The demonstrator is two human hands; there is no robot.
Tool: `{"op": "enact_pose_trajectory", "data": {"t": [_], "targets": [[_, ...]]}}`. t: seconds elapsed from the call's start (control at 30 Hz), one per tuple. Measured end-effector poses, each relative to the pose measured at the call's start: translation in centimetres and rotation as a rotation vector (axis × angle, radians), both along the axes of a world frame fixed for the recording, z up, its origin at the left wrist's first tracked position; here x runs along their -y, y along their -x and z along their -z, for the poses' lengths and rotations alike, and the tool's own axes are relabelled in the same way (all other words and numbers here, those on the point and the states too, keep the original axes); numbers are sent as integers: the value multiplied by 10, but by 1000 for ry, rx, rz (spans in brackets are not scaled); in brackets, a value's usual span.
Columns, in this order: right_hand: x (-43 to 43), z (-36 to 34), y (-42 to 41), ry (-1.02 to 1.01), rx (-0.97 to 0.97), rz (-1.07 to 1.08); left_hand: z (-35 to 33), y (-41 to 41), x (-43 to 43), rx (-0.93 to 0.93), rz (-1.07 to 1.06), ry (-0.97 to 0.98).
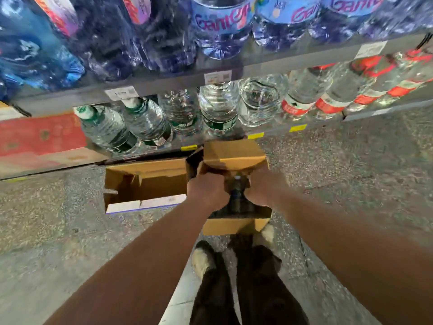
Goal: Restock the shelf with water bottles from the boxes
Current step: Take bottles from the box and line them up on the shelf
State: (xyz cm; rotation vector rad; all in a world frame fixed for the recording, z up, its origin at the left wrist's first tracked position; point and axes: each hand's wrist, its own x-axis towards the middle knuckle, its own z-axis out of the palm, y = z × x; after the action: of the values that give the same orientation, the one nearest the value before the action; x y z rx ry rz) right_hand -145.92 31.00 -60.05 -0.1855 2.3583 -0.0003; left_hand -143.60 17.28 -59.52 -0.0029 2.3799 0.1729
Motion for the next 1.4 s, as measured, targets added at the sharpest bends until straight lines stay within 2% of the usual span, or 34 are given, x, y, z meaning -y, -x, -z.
{"op": "enact_pose_trajectory", "data": {"t": [0.23, 0.4, 0.53, 0.63, 0.73, 0.8, 1.0, 1.17, 1.4], "targets": [[-2, 89, 11, 84, 150, 59, 73, 7, -6, 42, -245, -52], [1, 196, 6, 167, 231, 168, 168, 6, -19, 140, -497, -184], [15, 288, -5, 255, 203, 194, 254, -3, -13, 167, -724, -204], [31, 338, -13, 341, 214, 362, 307, -8, -5, 196, -904, -178], [45, 381, -16, 347, 313, 508, 360, -19, 1, 286, -1136, -205], [52, 406, -16, 393, 387, 725, 386, -26, 3, 321, -1320, -250], [45, 448, -26, 555, 498, 1302, 424, -22, 9, 360, -1585, -456], [35, 463, -24, 452, 425, 1334, 441, -22, 7, 363, -1666, -500], [13, 450, -12, 482, 526, 1359, 442, -16, 2, 439, -1641, -550]]}}
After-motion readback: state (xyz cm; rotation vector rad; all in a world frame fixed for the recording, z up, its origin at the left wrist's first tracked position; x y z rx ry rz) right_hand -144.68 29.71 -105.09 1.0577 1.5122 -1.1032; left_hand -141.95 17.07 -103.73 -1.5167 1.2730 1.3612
